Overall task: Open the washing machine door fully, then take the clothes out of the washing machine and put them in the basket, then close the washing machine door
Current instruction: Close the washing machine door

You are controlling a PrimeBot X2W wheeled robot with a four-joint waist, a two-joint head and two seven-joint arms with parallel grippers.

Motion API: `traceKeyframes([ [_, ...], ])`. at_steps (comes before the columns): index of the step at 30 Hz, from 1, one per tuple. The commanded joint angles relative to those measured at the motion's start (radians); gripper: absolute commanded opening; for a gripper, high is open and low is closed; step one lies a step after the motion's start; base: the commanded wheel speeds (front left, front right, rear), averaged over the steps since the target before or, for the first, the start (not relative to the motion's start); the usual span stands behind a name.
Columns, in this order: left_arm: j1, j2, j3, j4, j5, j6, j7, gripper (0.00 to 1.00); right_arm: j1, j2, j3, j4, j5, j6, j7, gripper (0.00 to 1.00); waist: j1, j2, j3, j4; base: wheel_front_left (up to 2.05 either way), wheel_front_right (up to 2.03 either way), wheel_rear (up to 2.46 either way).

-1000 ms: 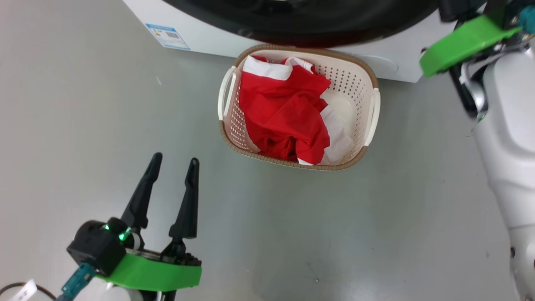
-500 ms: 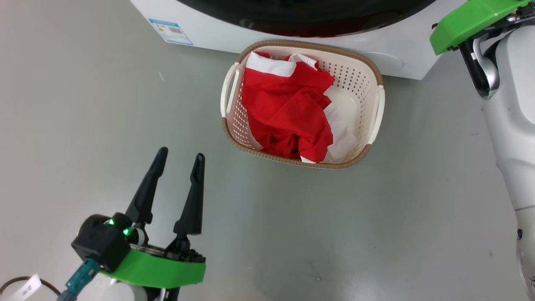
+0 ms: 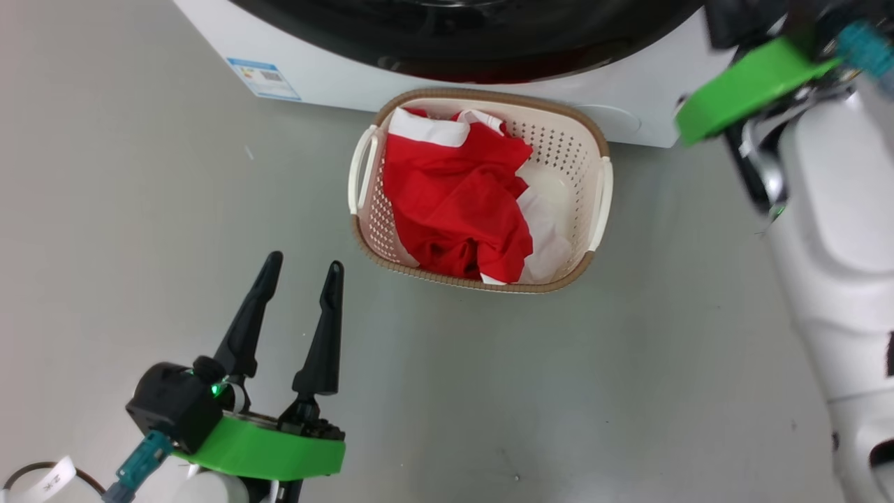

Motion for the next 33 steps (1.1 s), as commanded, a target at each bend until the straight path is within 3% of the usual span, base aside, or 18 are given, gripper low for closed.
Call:
traceKeyframes([
  [1, -0.011, 0.011, 0.028, -0.022, 0.005, 0.007, -0.008, 1.0, 0.059, 0.038, 0.036, -0.05, 0.016, -0.004, -0.002, 0.5, 0.0, -0.0001, -0.016, -0.017, 0.0, 0.0, 0.0],
  [2, -0.01, 0.011, 0.028, -0.023, 0.007, 0.008, -0.008, 1.0, 0.08, 0.042, 0.047, -0.063, 0.019, -0.004, -0.002, 0.69, 0.0, -0.0001, -0.021, -0.023, 0.0, 0.0, 0.0],
  [5, -0.007, 0.011, 0.029, -0.027, 0.007, 0.012, -0.008, 1.0, 0.142, 0.053, 0.073, -0.102, 0.026, -0.004, -0.002, 1.0, 0.0, -0.0001, -0.034, -0.04, 0.0, 0.0, 0.0],
  [21, 0.025, 0.011, 0.035, -0.018, 0.044, 0.019, -0.008, 1.0, 0.52, 0.085, 0.126, -0.289, 0.024, -0.004, -0.002, 1.0, 0.0, -0.0001, -0.139, -0.155, 0.0, 0.0, 0.0],
  [33, 0.061, 0.011, 0.079, -0.01, 0.087, 0.056, -0.008, 1.0, 0.686, 0.089, 0.022, -0.393, -0.028, -0.004, -0.002, 1.0, 0.0, -0.0001, -0.237, -0.239, 0.0, 0.0, 0.0],
])
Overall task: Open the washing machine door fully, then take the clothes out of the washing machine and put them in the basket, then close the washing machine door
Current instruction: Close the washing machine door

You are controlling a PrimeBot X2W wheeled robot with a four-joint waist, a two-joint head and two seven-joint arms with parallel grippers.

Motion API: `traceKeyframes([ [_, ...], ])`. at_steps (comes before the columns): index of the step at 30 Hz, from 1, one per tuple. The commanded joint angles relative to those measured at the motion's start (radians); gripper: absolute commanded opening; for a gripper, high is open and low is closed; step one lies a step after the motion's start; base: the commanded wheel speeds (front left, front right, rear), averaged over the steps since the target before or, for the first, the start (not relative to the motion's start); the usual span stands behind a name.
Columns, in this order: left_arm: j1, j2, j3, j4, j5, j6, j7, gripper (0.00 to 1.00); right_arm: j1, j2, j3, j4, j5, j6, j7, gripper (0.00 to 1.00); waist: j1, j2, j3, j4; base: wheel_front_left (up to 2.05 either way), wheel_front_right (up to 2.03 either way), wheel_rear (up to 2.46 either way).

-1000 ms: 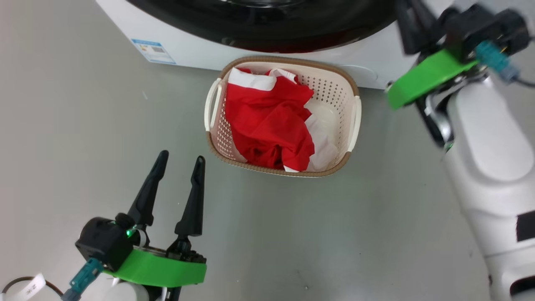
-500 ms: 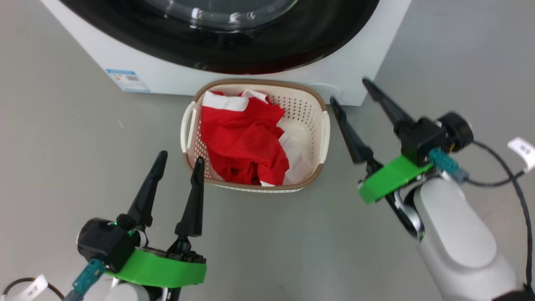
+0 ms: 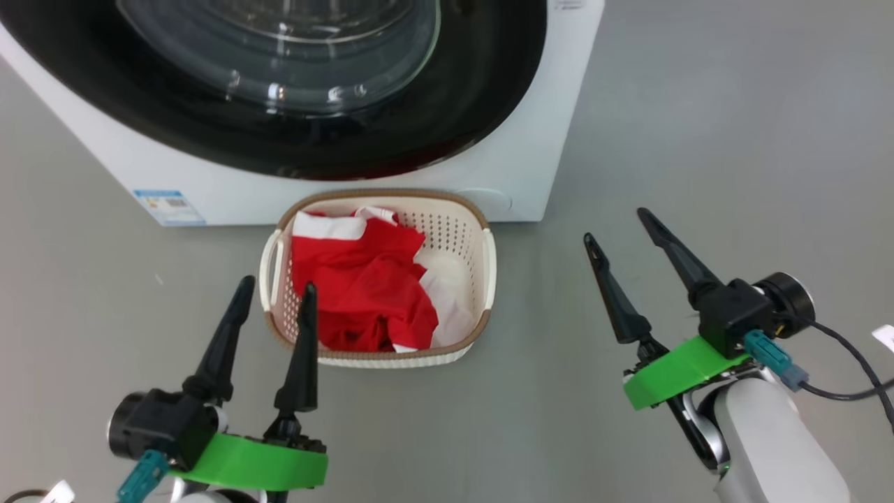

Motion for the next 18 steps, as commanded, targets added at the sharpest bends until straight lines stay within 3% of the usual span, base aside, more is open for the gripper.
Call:
traceKeyframes([
  [1, 0.017, 0.01, 0.041, -0.027, 0.005, 0.012, -0.008, 1.0, 0.022, 0.008, 0.002, -0.043, -0.012, -0.004, -0.003, 1.0, 0.0, 0.0, -0.042, -0.034, 0.0, 0.0, 0.0],
  [18, 0.103, 0.01, 0.083, -0.033, -0.003, 0.01, -0.008, 1.0, 0.209, 0.011, -0.139, -0.198, -0.025, -0.004, -0.003, 1.0, 0.0, 0.0, -0.172, -0.07, 0.0, 0.0, 0.0],
])
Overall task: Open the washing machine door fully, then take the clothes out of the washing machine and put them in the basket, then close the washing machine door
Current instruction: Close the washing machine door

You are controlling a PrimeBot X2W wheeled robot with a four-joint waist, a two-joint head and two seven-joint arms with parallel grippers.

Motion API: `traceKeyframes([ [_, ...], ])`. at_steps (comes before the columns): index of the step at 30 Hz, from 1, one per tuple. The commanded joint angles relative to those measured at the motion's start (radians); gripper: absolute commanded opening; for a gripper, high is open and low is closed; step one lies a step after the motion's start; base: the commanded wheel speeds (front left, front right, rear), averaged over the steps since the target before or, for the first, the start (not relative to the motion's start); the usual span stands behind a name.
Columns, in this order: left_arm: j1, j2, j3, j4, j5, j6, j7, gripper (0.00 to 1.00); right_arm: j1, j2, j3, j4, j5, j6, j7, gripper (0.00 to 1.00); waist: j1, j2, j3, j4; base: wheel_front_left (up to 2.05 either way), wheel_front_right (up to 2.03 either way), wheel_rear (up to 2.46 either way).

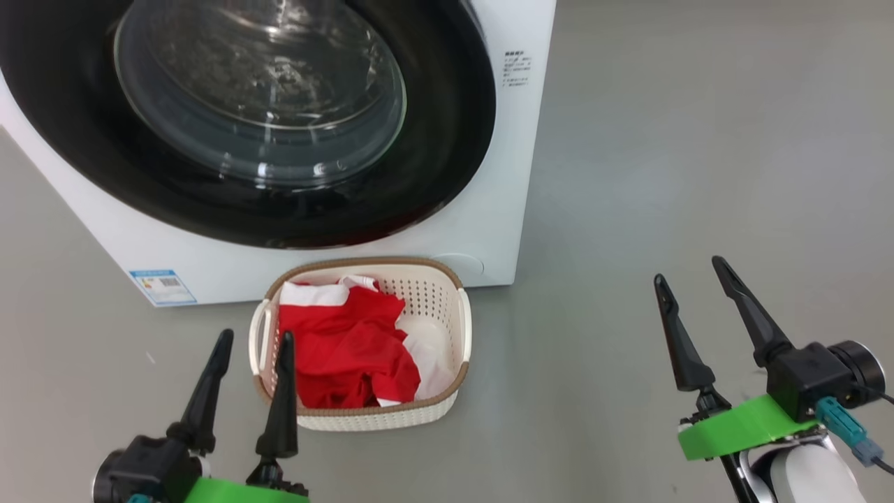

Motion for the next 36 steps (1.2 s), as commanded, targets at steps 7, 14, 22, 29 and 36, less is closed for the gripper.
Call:
traceKeyframes([
  [7, 0.03, 0.009, 0.053, -0.038, 0.013, -0.007, -0.008, 1.0, 0.066, 0.003, -0.012, -0.085, 0.001, -0.004, -0.004, 1.0, 0.0, 0.0, -0.058, -0.008, 0.0, 0.0, 0.0],
  [14, 0.062, 0.02, 0.06, -0.034, 0.037, -0.01, -0.008, 1.0, 0.146, 0.003, -0.032, -0.142, 0.026, -0.004, -0.004, 1.0, 0.0, 0.0, -0.086, 0.002, 0.0, 0.0, 0.0],
  [22, 0.094, 0.029, 0.061, -0.031, 0.065, -0.002, -0.008, 1.0, 0.201, 0.003, -0.054, -0.174, 0.049, -0.004, -0.004, 1.0, 0.0, 0.0, -0.109, 0.001, 0.0, 0.0, 0.0],
  [29, 0.113, 0.03, 0.066, -0.036, 0.075, 0.004, -0.008, 1.0, 0.225, 0.003, -0.049, -0.177, 0.065, -0.004, -0.004, 1.0, 0.0, 0.0, -0.116, -0.002, 0.0, 0.0, 0.0],
  [36, 0.118, 0.027, 0.067, -0.035, 0.074, 0.005, -0.008, 1.0, 0.235, 0.003, -0.047, -0.179, 0.074, -0.004, -0.004, 1.0, 0.0, 0.0, -0.117, -0.003, 0.0, 0.0, 0.0],
])
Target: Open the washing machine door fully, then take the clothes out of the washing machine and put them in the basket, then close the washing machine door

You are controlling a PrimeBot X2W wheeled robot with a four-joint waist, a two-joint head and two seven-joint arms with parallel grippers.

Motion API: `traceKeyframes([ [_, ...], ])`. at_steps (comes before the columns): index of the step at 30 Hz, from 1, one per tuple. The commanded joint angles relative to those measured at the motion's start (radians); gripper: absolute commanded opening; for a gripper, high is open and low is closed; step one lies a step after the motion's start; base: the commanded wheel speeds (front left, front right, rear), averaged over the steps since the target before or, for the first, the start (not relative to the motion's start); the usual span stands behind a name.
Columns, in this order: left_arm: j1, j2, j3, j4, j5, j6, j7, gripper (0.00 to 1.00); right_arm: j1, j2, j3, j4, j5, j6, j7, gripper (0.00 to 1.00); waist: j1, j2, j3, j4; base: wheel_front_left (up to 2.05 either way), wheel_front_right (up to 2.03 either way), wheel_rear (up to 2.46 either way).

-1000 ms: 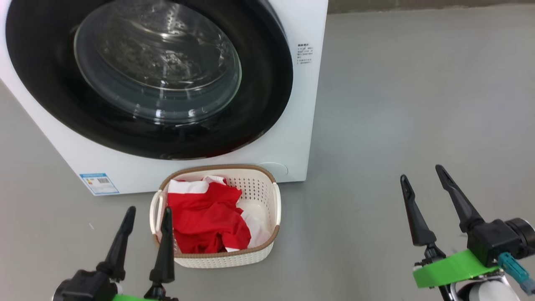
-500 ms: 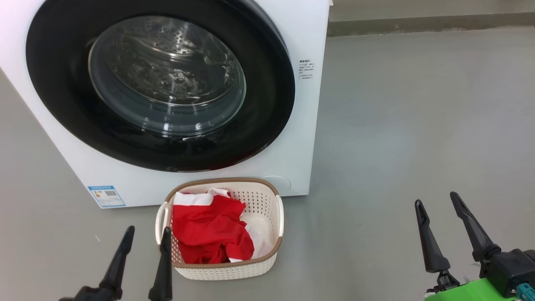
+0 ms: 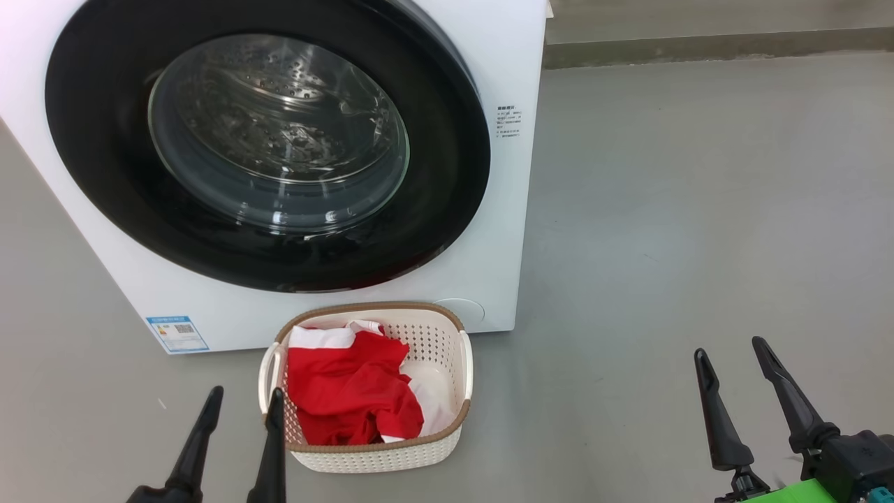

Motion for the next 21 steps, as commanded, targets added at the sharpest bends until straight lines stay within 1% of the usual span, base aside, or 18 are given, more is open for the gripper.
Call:
traceKeyframes([
  [1, -0.01, 0.012, 0.035, -0.027, 0.011, 0.005, -0.008, 1.0, -0.02, -0.014, 0.019, -0.029, 0.01, -0.004, -0.004, 1.0, 0.0, 0.0, 0.0, 0.0, 0.0, 0.0, 0.0],
  [10, -0.011, 0.017, 0.027, -0.027, 0.022, -0.004, -0.008, 1.0, -0.014, -0.014, 0.013, -0.026, 0.018, -0.004, -0.004, 1.0, 0.0, 0.0, -0.001, 0.004, 0.0, 0.0, 0.0],
  [11, 0.001, 0.003, -0.004, -0.001, 0.014, -0.001, 0.0, 0.0, 0.0, 0.0, -0.006, -0.001, 0.009, 0.0, 0.0, 0.0, 0.0, 0.0, -0.002, 0.004, 0.0, 0.0, 0.0],
  [15, 0.003, -0.011, -0.008, 0.049, 0.014, -0.001, 0.008, 0.0, 0.007, 0.011, 0.005, 0.051, 0.01, 0.0, 0.0, 0.0, 0.0, 0.0, -0.002, 0.004, 0.0, 0.0, 0.0],
  [17, -0.002, -0.011, -0.003, 0.054, -0.008, -0.002, 0.015, 0.0, 0.004, 0.01, 0.006, 0.053, 0.034, 0.0, 0.004, 0.0, 0.0001, 0.0, -0.001, 0.004, 0.0, 0.0, 0.0],
  [21, -0.007, -0.01, 0.002, 0.058, -0.054, -0.005, 0.028, 0.0, -0.003, 0.006, 0.007, 0.058, 0.083, 0.0, 0.014, 0.0, 0.0021, 0.0, -0.001, 0.005, 0.0, 0.0, 0.0],
])
